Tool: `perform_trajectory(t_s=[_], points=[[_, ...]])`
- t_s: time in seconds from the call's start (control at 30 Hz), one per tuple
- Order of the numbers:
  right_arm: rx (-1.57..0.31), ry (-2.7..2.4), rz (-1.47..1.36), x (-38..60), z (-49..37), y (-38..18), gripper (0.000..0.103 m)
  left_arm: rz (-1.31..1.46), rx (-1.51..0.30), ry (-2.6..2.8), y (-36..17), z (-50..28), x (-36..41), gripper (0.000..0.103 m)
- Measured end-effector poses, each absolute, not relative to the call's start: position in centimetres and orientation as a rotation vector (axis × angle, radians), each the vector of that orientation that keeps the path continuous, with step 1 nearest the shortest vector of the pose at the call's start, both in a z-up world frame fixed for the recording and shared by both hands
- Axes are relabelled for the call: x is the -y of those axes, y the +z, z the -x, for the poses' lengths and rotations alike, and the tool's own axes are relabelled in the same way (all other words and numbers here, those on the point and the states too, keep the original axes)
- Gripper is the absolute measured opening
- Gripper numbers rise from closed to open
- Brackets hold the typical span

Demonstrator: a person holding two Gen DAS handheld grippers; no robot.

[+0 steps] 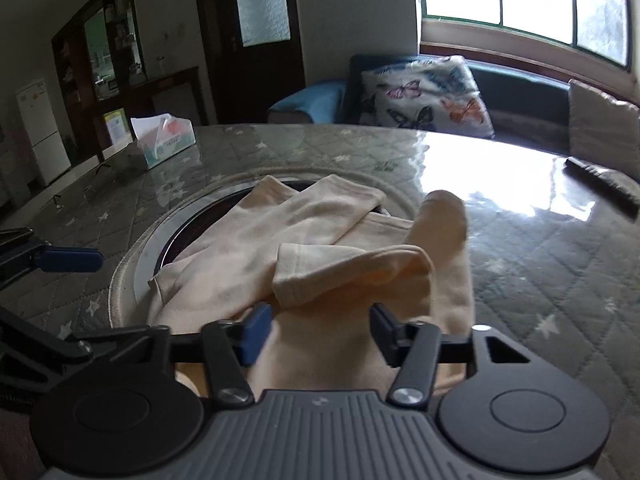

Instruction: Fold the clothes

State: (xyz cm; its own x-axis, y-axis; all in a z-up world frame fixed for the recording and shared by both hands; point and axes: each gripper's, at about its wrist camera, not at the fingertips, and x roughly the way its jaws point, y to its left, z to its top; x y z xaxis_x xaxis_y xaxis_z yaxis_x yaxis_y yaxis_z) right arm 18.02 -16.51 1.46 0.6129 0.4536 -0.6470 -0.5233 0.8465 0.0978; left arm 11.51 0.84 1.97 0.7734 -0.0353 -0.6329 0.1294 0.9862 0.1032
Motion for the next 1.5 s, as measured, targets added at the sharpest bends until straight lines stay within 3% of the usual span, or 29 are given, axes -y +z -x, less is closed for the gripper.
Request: perform_trajectory(t_s=[0.97,1.37,1.43,1.5], points=[[-0.615,0.495,0.149,15.9,-22.5,3.9,0.052,-0.144,-0.719,-0.128,1.0,-14.3,-0.6,0.087],[-0.724,0.564,0.274,12.4,-22.6,0.9,0.050,-0.132,-0.722,-0.128,1.1,-14.4,-1.0,0.088],[-0.735,0.559,0.279,12.4,-22.6,0.5,0.043,-0.132,-0.722,-0.126,1.0,-14.5,-1.0,0.088],[-0.729,0.540,0.280,12.7,-22.4,0.4,0.028,-0.128,-0.721,-0.126,1.0,-14.5,-1.1,0.088]])
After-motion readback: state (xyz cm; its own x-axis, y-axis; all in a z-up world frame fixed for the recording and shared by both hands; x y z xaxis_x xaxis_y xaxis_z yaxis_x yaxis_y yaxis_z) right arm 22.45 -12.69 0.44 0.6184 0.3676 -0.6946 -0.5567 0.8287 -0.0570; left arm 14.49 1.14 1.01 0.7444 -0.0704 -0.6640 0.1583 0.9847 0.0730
